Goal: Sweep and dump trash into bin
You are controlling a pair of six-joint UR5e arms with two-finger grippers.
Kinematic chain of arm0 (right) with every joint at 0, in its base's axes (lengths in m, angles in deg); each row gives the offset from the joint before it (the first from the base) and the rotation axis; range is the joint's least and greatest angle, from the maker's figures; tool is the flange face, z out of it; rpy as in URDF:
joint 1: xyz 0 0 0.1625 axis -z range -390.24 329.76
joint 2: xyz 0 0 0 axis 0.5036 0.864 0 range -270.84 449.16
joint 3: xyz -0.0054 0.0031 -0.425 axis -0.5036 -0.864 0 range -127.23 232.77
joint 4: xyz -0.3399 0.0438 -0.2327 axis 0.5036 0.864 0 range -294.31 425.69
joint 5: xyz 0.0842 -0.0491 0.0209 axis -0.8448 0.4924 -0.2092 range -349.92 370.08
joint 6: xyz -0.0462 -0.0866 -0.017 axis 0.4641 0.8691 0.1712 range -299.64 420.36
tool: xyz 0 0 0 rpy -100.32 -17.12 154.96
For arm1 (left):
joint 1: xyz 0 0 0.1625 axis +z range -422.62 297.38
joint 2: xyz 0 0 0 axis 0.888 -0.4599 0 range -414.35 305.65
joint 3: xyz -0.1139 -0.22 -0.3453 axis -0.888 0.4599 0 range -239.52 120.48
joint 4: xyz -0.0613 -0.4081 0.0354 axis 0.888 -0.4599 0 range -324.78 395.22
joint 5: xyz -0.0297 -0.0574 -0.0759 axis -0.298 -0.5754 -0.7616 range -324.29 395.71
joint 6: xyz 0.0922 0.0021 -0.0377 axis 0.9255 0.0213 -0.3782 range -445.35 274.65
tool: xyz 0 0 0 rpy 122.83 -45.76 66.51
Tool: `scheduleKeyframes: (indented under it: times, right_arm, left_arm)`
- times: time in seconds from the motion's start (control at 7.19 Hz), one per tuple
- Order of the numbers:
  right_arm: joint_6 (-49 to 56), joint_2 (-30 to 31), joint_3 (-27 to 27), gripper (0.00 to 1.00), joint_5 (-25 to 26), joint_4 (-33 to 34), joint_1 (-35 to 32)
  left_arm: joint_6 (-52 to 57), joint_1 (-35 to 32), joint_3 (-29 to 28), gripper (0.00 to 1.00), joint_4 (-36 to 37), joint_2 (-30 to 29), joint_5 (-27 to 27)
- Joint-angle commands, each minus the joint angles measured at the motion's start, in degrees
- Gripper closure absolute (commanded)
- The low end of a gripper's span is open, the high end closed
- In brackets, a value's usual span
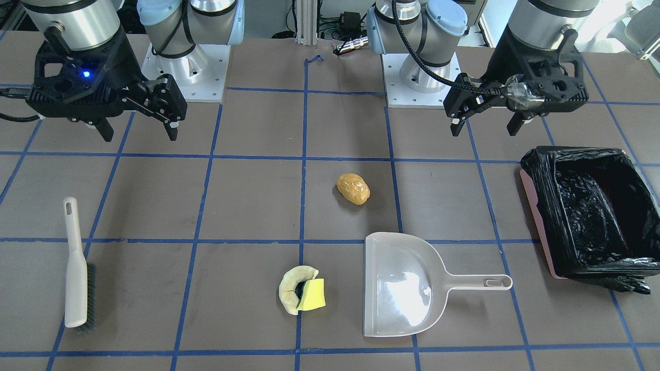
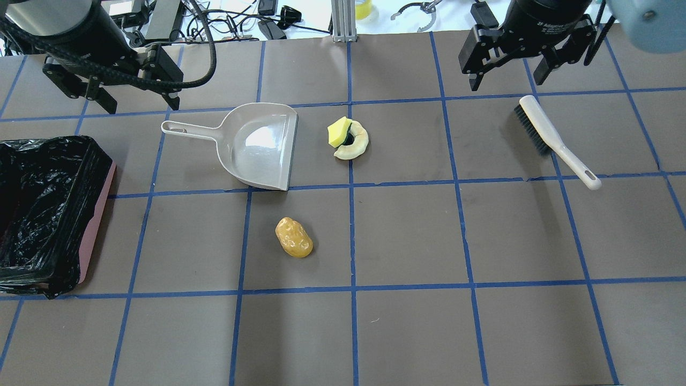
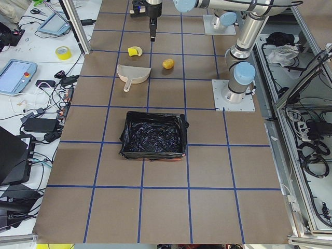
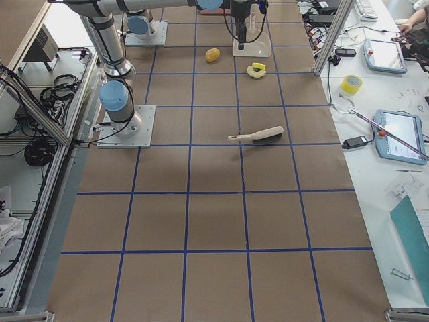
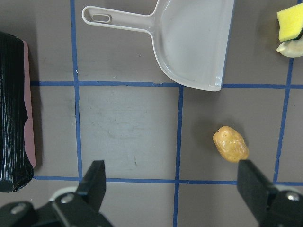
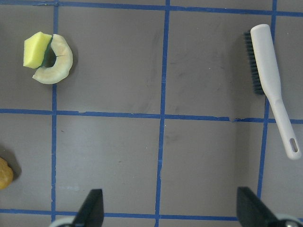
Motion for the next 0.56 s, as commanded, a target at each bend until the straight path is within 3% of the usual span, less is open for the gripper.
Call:
scheduleKeyframes:
  times: [0.0, 0.28, 0.42]
  right_arm:
    - [6.5, -1.2, 0.1, 0.00, 0.5, 0.1, 4.2]
    - [15.0, -3.5, 2.2, 0.00, 0.3, 0.7, 13.0]
    - [17.3, -3.9, 5.2, 0.00, 0.5, 6.3, 15.4]
  left_arm:
    - [0.1, 0.1, 0.0, 0.00, 0.0, -0.4, 0.0]
    - [3.5, 0.7, 2.0, 0.00, 5.1, -2.0, -0.1]
    - [4.1, 1.7, 5.2, 0.00, 9.5, -2.9, 0.0]
